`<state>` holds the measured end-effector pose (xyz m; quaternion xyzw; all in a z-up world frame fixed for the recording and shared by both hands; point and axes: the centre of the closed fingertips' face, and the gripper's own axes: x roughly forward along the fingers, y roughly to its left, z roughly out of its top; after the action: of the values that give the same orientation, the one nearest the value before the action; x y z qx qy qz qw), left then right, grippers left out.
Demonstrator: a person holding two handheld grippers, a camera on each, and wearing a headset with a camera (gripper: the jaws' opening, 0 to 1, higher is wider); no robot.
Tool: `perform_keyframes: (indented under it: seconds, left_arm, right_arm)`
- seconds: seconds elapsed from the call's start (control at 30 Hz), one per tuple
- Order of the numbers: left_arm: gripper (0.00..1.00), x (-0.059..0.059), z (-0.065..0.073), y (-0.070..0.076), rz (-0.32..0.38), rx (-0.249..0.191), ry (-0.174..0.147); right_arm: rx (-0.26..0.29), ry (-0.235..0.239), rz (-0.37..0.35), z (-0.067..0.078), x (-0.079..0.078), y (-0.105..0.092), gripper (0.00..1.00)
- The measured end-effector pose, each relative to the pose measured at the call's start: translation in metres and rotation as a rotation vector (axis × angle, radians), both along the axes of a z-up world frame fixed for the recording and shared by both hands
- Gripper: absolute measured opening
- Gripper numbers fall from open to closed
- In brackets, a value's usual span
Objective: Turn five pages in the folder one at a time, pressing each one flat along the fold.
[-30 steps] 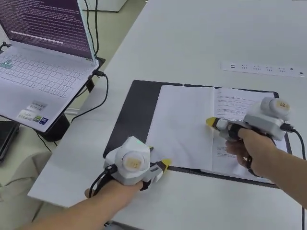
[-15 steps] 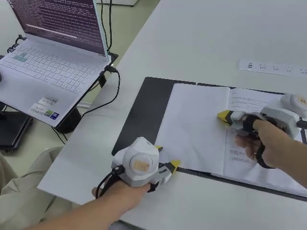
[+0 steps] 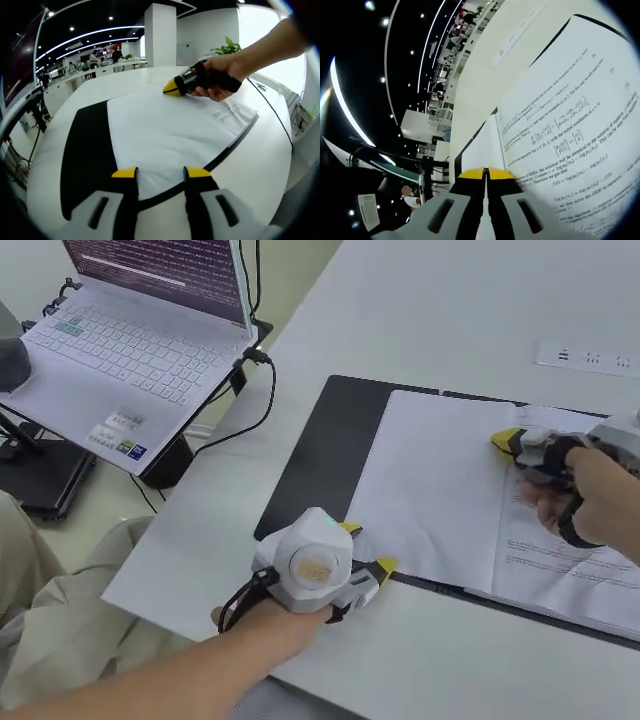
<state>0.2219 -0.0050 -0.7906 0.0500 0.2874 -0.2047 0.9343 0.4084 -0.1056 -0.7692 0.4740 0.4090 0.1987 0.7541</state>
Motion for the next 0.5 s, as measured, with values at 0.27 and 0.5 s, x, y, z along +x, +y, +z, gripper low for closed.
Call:
perform_keyframes:
  seconds: [0.27, 0.5]
  left_arm:
    - [0.34, 0.0, 0.0, 0.0, 0.005, -0.001, -0.001]
    - [0.34, 0.0, -0.001, 0.0, 0.008, -0.002, -0.004]
  right_arm:
    - [0.019, 0.006, -0.096, 0.0, 0.03, -0.003, 0.0]
    - [0.004, -0.008, -0.138, 0.001, 0.051, -0.003, 0.0]
